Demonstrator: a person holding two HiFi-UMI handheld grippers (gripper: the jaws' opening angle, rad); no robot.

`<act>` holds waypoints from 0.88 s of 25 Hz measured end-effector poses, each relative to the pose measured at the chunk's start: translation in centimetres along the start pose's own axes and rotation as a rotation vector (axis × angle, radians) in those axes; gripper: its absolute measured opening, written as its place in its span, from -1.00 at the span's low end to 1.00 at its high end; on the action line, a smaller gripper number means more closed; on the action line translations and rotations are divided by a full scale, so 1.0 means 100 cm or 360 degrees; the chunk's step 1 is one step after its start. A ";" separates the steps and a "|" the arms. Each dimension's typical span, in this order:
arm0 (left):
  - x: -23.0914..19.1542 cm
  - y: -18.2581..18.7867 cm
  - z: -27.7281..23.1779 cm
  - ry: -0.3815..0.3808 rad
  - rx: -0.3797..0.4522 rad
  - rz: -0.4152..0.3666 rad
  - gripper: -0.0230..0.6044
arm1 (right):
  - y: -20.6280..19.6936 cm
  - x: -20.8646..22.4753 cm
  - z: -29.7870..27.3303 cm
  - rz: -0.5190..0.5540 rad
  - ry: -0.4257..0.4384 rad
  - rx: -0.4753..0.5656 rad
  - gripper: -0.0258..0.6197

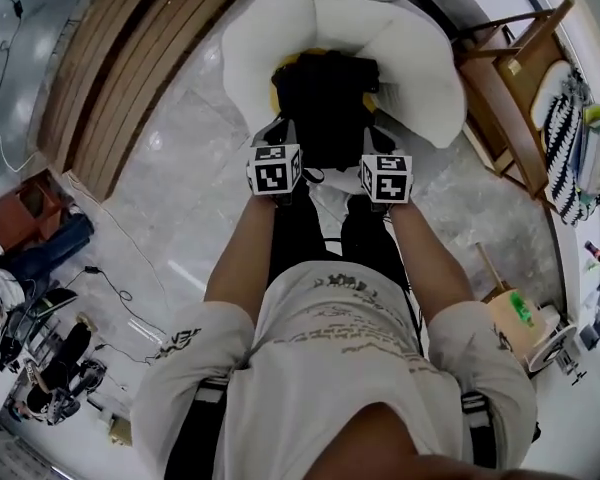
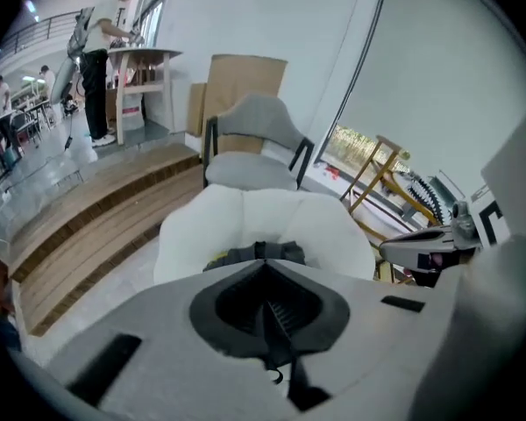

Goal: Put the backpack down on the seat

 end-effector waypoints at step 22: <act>0.096 0.258 0.183 -0.0077 0.0957 -0.0334 -0.86 | 0.262 -0.022 0.210 0.0070 0.0062 0.1338 -0.84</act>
Point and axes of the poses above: the fingertips, and each gripper's own axes: z backward along the fingers, x to its right, y out of its top, the point moved 10 cm from there along z, backward along the fingers, and after that the axes turned 14 degrees about x, right-handed, at the moved point
